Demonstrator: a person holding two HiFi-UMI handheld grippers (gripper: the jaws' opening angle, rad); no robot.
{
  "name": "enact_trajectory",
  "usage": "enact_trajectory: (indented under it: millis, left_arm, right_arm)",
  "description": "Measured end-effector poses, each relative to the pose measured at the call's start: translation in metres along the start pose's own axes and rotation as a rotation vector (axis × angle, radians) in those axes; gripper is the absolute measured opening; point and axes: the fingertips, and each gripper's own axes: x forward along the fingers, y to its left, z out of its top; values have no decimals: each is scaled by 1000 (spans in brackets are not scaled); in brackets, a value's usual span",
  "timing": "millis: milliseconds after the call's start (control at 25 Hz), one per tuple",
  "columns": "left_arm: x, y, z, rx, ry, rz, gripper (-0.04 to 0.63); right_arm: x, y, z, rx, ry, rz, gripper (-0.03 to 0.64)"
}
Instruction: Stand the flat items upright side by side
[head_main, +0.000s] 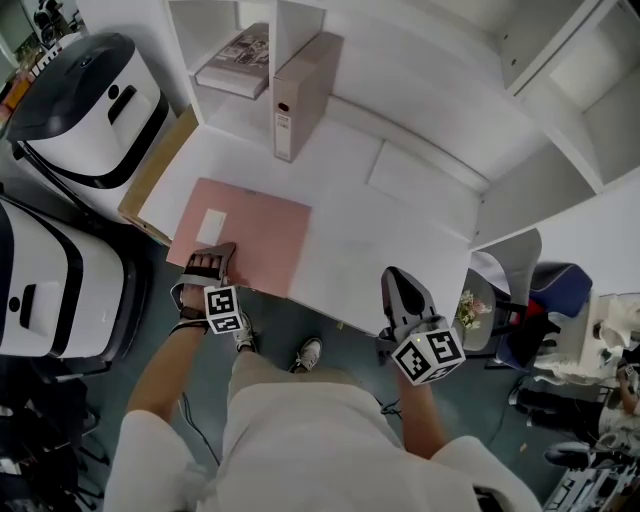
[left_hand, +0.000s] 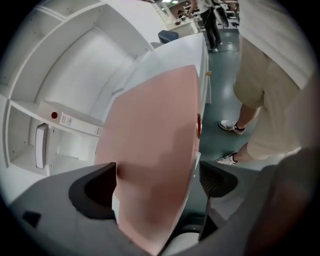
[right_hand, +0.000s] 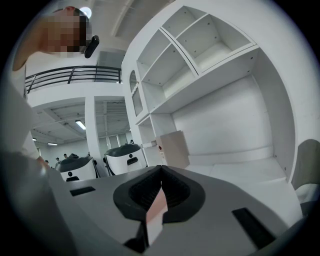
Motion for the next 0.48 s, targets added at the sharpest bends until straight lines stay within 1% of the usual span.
enact_trajectory:
  millis: [120, 320, 480]
  left_arm:
    - [10, 2, 0, -47, 24, 11, 515]
    - [17, 7, 5, -79, 16, 46, 517]
    - [16, 4, 11, -110, -2, 34, 492]
  right_arm:
    - [-11, -6, -4, -19, 11, -8, 3]
    - [-22, -14, -9, -22, 22, -15, 3]
    - [-21, -12, -9, -14, 15, -7, 3]
